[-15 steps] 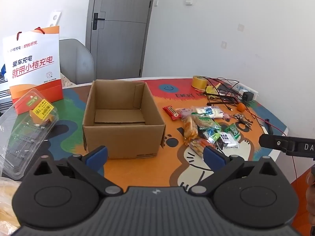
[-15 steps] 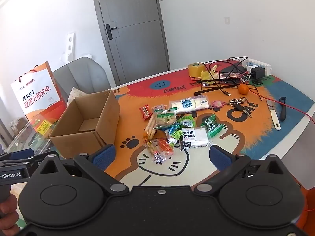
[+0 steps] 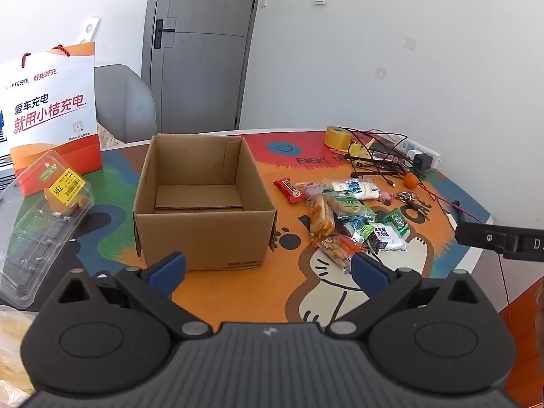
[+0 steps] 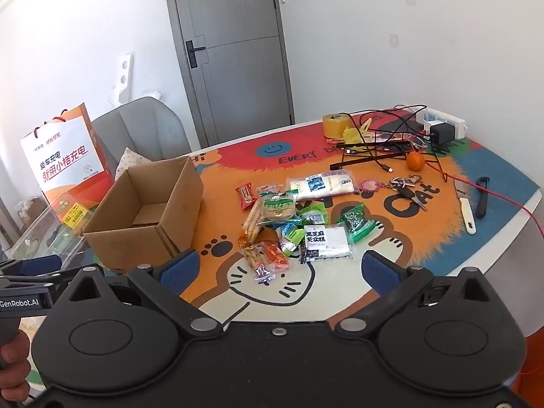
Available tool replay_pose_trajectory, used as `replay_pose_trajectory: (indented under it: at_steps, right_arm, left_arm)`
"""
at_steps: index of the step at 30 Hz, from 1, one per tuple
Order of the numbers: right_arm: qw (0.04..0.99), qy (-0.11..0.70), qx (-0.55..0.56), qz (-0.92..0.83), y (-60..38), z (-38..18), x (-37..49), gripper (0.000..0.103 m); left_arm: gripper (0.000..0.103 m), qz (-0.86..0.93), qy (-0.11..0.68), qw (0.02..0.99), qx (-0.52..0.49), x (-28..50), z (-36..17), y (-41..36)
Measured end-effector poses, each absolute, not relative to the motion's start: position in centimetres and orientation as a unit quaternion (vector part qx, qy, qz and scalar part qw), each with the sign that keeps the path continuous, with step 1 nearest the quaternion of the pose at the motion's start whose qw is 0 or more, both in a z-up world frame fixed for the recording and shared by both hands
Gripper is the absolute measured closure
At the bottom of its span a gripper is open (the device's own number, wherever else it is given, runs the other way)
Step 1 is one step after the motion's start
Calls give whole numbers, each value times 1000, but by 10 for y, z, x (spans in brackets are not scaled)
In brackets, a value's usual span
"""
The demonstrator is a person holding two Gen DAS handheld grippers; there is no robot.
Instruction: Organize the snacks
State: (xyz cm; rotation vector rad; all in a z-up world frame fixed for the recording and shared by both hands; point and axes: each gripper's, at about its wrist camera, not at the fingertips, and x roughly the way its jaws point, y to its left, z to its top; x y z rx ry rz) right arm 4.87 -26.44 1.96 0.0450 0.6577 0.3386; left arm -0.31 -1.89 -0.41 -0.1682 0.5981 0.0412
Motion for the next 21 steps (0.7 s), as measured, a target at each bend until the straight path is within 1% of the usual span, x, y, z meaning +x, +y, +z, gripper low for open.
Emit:
replay_pose_trajectory:
  at_steps: [21]
  right_arm:
    - [934,322,14,156,-266,20,51,0]
  left_arm:
    - [0,20,299,950,-87,0,-3,-15]
